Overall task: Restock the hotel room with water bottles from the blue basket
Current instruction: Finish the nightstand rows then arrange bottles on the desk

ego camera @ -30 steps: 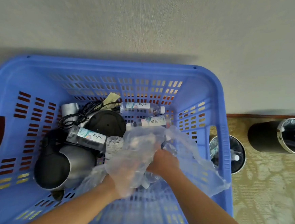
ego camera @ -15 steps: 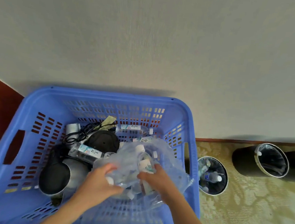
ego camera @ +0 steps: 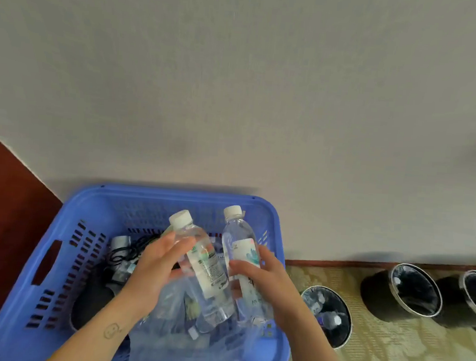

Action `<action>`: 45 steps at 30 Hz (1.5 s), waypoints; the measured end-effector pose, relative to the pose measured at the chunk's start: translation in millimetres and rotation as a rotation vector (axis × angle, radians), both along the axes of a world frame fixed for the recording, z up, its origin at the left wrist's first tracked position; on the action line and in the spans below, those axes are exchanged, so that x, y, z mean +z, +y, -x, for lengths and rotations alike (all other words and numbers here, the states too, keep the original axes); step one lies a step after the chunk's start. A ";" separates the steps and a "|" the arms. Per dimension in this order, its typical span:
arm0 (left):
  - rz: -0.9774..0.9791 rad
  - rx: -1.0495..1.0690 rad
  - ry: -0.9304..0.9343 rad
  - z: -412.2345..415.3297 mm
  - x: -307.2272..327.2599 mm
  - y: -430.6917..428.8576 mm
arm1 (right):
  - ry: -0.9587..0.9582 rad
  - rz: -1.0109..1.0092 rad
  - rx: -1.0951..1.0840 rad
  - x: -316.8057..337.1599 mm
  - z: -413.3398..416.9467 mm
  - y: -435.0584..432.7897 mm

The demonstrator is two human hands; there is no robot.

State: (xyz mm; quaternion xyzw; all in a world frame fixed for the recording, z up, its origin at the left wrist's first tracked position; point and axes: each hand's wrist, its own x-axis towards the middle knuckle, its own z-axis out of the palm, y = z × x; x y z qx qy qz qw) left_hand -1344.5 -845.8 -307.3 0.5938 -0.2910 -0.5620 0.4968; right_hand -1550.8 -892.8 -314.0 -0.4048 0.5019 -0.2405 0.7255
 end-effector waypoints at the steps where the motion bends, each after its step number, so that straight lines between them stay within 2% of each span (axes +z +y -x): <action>1: 0.015 0.008 0.031 2.2 6.4 -4.6 | -0.053 0.004 -0.018 10.5 2.8 -1.3; 6: 0.062 0.051 0.199 25.3 44.7 -33.4 | -0.276 0.062 -0.116 62.7 25.0 -4.2; 11: 0.105 -0.004 0.272 65.4 87.0 -56.1 | -0.288 0.162 -0.256 107.7 45.6 -0.6; 18: 0.103 -0.355 0.470 120.1 126.7 -72.4 | -0.304 0.235 -0.513 154.6 77.2 27.2; 23: 0.091 -0.679 0.636 166.9 148.9 -78.9 | -0.298 0.299 -0.702 184.7 108.5 59.5; 30: 0.014 -1.177 0.745 240.5 185.5 -49.7 | -0.127 0.299 -1.084 218.5 152.3 118.2; 35: -0.002 -1.387 0.702 294.2 204.2 -11.6 | -0.130 0.353 -1.263 238.5 178.3 174.7; 38: 0.158 -1.344 0.482 330.5 206.3 8.7 | -0.160 0.396 -1.367 243.1 195.3 212.4; 40: 0.229 -1.405 0.408 355.2 204.5 28.3 | -0.163 0.445 -1.425 242.4 209.5 240.0; 42: 0.200 -1.579 0.371 379.6 205.1 48.5 | -0.176 0.471 -1.482 238.2 225.0 264.9; 45: 0.118 -1.703 0.403 422.9 203.4 80.8 | -0.111 0.521 -1.556 231.7 249.2 308.3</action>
